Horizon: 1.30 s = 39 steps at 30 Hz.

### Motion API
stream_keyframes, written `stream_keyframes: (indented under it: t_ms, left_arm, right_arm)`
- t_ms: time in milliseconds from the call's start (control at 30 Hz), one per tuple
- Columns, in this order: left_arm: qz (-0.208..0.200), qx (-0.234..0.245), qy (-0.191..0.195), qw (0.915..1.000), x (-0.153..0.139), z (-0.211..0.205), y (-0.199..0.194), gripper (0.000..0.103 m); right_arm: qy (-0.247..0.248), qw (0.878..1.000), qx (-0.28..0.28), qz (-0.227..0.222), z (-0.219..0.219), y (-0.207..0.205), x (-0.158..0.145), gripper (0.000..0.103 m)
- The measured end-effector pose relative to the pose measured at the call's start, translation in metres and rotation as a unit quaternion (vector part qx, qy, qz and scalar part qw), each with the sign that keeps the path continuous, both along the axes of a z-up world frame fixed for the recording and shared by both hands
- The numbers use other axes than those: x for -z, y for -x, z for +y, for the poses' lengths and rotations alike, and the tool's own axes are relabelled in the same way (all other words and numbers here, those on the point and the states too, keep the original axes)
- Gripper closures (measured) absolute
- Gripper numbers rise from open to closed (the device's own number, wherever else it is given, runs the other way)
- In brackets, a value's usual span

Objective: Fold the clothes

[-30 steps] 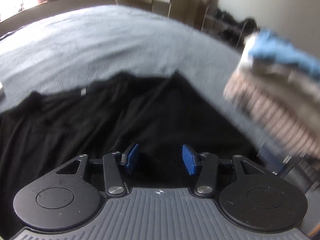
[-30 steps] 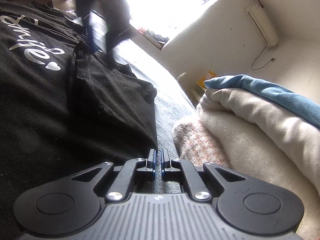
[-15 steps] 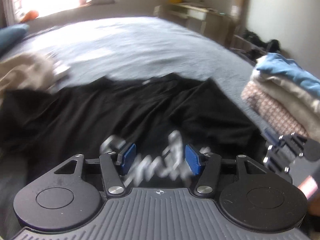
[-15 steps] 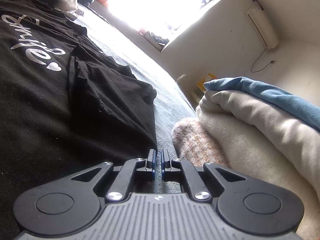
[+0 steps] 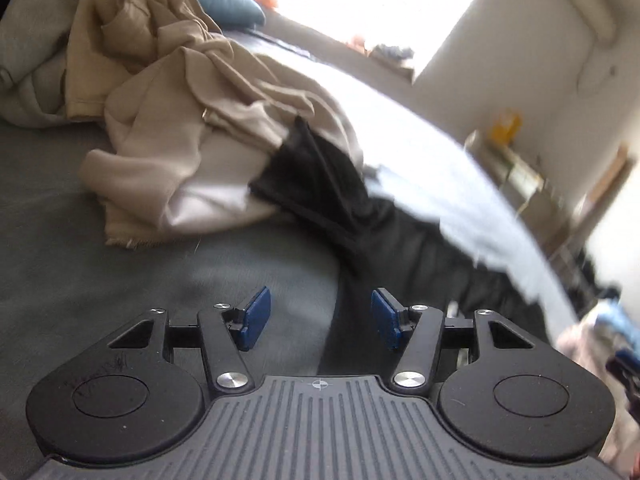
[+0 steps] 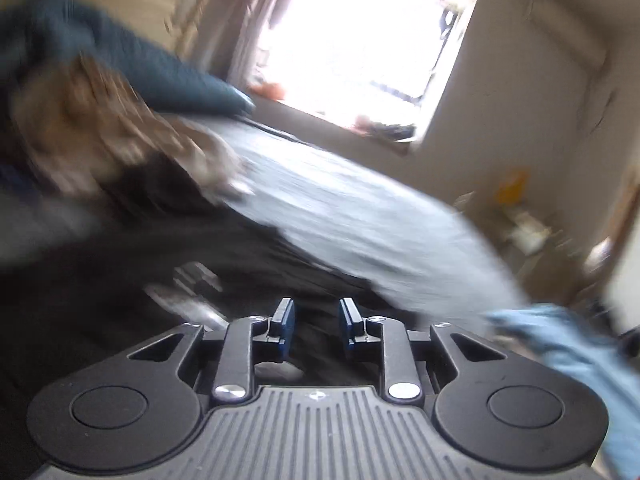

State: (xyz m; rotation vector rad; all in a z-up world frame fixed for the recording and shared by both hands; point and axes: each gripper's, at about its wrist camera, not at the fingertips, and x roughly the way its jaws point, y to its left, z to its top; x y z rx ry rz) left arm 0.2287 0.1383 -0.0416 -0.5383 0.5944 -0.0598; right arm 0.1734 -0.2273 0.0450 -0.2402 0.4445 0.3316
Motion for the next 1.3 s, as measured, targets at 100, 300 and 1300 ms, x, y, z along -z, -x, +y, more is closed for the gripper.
stream_keyframes:
  t_ms: [100, 300, 1300]
  left_arm:
    - [-0.026, -0.018, 0.017, 0.9993, 0.007, 0.006, -0.033, 0.047]
    - [-0.035, -0.053, 0.036, 0.9973, 0.029, 0.025, -0.082, 0.056]
    - [-0.093, -0.051, 0.011, 0.9943, 0.062, 0.046, -0.079, 0.099]
  right_arm:
    - [-0.117, 0.99, -0.044, 0.063, 0.023, -0.036, -0.029, 0.071]
    - [-0.185, 0.966, -0.093, 0.157, 0.102, -0.116, -0.037, 0.07]
    - [-0.049, 0.96, -0.022, 0.276, 0.314, -0.337, 0.061, 0.06]
